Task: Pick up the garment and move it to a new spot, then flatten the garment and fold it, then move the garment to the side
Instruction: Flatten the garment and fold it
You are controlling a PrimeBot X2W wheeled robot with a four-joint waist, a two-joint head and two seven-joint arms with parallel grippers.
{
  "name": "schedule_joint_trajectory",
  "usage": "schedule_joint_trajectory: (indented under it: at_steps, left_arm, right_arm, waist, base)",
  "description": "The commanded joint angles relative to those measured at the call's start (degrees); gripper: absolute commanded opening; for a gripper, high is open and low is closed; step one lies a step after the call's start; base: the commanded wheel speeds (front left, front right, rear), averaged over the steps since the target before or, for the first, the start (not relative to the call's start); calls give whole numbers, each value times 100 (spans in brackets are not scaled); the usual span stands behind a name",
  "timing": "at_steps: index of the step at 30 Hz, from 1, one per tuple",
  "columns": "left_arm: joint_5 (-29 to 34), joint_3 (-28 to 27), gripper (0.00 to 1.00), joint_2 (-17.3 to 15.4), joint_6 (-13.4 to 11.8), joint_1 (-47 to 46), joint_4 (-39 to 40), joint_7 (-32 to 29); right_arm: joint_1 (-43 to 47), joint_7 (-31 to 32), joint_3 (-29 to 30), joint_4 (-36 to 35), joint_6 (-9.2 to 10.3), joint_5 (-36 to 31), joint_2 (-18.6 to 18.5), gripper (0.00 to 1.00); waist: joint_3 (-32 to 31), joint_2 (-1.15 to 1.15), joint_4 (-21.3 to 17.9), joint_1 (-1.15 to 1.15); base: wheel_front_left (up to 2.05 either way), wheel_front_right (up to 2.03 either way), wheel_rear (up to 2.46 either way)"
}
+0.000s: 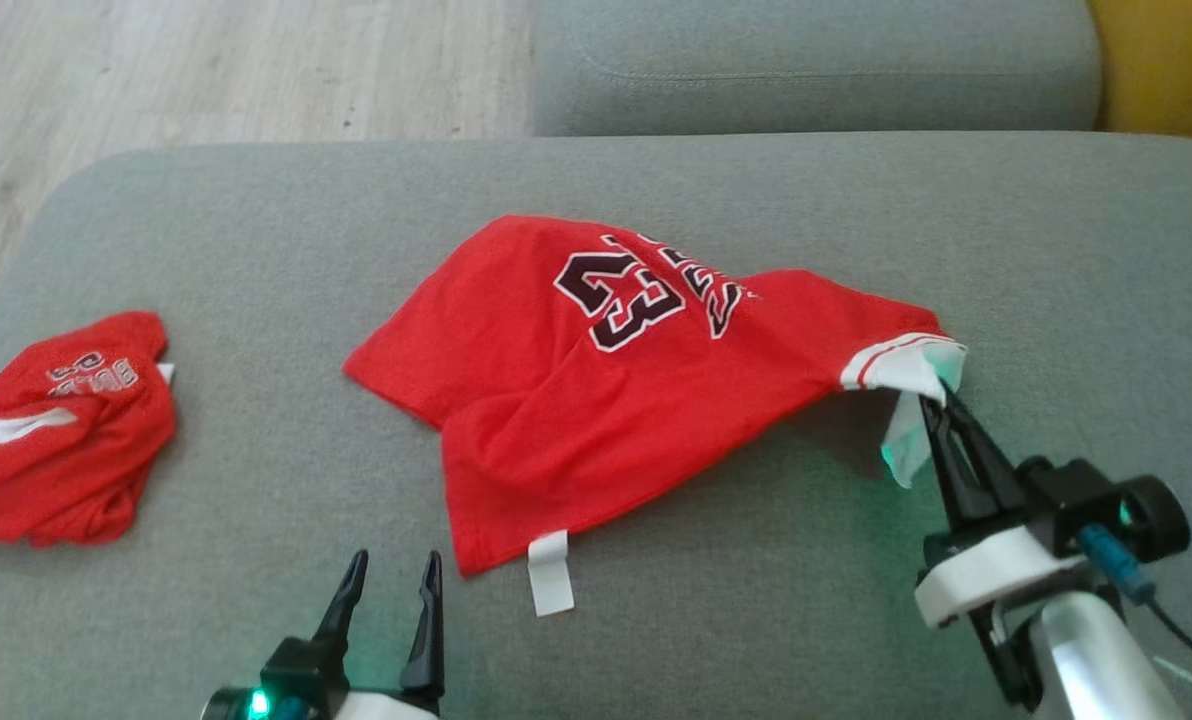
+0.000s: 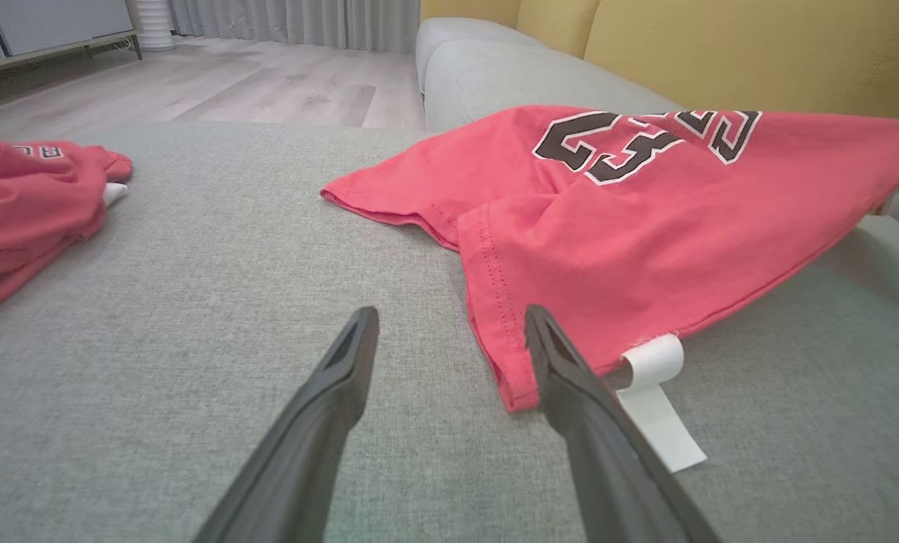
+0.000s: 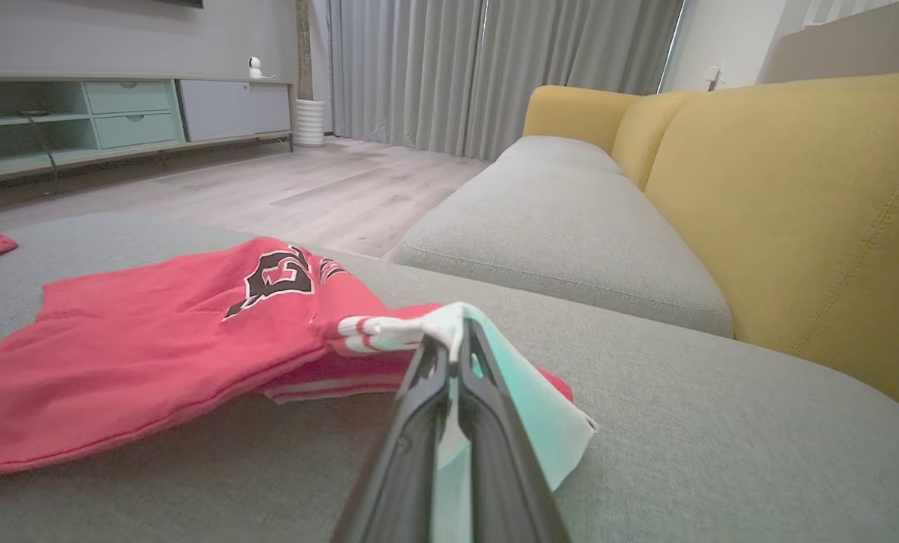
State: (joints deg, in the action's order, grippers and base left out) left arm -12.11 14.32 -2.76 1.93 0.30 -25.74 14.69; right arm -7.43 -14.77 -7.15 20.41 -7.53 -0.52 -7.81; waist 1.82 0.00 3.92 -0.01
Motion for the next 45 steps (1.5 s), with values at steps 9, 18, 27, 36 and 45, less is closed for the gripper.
schedule_joint_trajectory:
  at_steps: [9,18,27,36,45]
  left_arm:
    - [80,-236,100,-11,-61,-152,16,31]
    - [476,-381,100,-11,-216,-167,122,31]
    - [728,-528,100,-11,-279,-23,188,31]
    - [762,-536,100,-11,-300,136,218,31]
    - [324,-381,100,-11,-52,35,131,31]
  right_arm:
    - [4,-23,-812,219,4,540,153,100]
    - [195,-23,97,143,4,759,419,100]
    - [424,-23,610,217,4,776,490,100]
    - [548,-23,684,380,4,845,492,100]
    - [490,-23,579,384,4,859,492,100]
  waist:
    - [85,0,-74,1]
    - [-36,0,-91,1]
    - [-246,0,-150,1]
    - [-334,0,-201,1]
    - [-165,0,-298,1]
  base:
    - [0,0,0]
    - [0,0,0]
    - [0,0,0]
    - [0,0,0]
    - [0,0,0]
